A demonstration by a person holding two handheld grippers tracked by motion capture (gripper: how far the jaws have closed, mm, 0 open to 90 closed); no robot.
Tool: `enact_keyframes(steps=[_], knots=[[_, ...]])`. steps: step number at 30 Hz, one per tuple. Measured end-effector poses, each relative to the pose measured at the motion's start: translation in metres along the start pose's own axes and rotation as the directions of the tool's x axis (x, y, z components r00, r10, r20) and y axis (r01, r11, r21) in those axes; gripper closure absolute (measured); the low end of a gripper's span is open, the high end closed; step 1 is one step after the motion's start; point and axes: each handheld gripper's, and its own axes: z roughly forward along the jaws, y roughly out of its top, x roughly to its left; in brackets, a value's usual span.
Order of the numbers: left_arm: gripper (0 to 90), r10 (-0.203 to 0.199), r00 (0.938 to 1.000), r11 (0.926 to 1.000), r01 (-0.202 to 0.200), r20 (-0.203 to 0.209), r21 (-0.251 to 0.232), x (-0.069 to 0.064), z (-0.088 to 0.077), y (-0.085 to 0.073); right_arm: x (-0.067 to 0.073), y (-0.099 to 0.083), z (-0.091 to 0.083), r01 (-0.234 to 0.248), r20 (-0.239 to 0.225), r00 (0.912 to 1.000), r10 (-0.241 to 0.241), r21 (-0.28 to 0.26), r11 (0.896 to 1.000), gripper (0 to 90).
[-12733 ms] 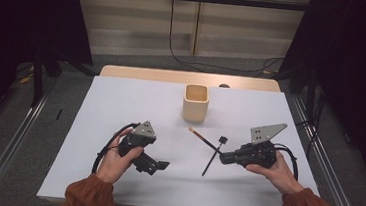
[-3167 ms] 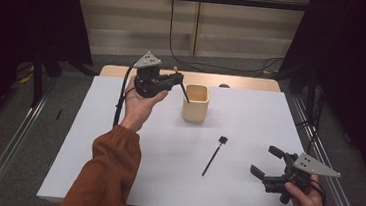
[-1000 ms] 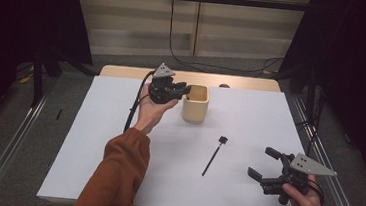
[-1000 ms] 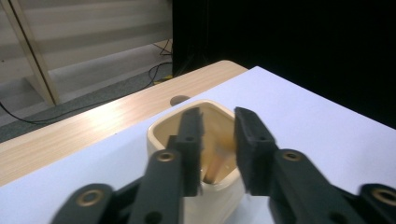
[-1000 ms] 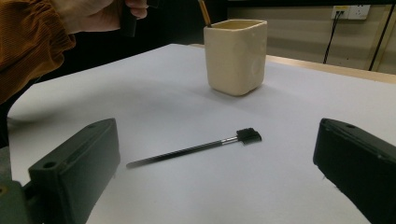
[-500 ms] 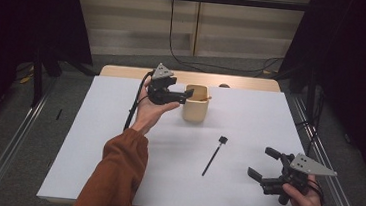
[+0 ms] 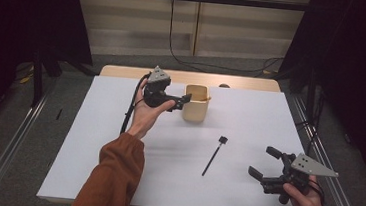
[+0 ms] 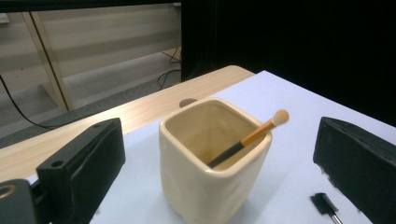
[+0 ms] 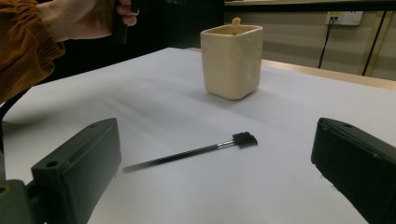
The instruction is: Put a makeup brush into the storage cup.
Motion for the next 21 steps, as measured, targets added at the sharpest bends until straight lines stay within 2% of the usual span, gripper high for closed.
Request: enact_keyframes(steps=[2, 3, 5, 6, 8, 12, 16, 18, 21], knots=[[2.7, 0.003, 1.0, 1.0, -0.003, -0.003, 0.0, 0.0, -0.005, -0.001, 0.0, 0.0, 0.0, -0.001, 0.007, 1.0, 0.001, 0.0, 1.0, 0.9], [2.7, 0.015, 0.9999, 0.9998, -0.015, -0.001, -0.009, -0.001, -0.008, -0.002, -0.001, 0.0, 0.0, -0.002, 0.01, 0.9999, 0.002, 0.001, 1.0, 0.8], [1.3, 0.066, 0.9978, 0.9964, -0.065, 0.004, -0.055, -0.004, -0.016, -0.005, 0.0, -0.001, -0.001, -0.005, 0.015, 0.9999, 0.005, 0.001, 1.0, 0.6], [0.3, 0.066, 0.9978, 0.996, -0.066, 0.007, -0.06, -0.004, -0.02, -0.006, -0.001, -0.001, -0.001, -0.006, 0.015, 0.9999, 0.006, 0.002, 1.0, 0.6], [1.5, 0.046, 0.9989, 0.9956, -0.045, 0.011, -0.083, -0.005, -0.027, -0.008, -0.001, -0.001, -0.002, -0.008, 0.028, 0.9996, 0.008, 0.001, 1.0, 0.6], [1.3, -0.001, 0.9999, 0.9961, 0.002, 0.011, -0.088, -0.004, -0.039, -0.016, -0.001, -0.002, -0.003, -0.011, 0.036, 0.9993, 0.011, 0.007, 1.0, 0.7], [1.5, -0.025, 0.9997, 0.9942, 0.026, 0.007, -0.105, -0.003, -0.051, -0.025, -0.001, -0.003, -0.003, -0.013, 0.041, 0.9991, 0.012, 0.015, 1.0, 0.7], [1.5, -0.041, 0.9991, 0.9929, 0.04, -0.011, -0.112, -0.003, -0.056, -0.03, -0.002, -0.003, -0.003, -0.014, 0.046, 0.9989, 0.013, 0.017, 1.0, 0.8], [1.4, -0.036, 0.9989, 0.9938, 0.033, -0.031, -0.106, -0.005, -0.064, -0.037, -0.004, -0.003, -0.004, -0.022, 0.052, 0.9984, 0.021, 0.019, 1.0, 1.0]])
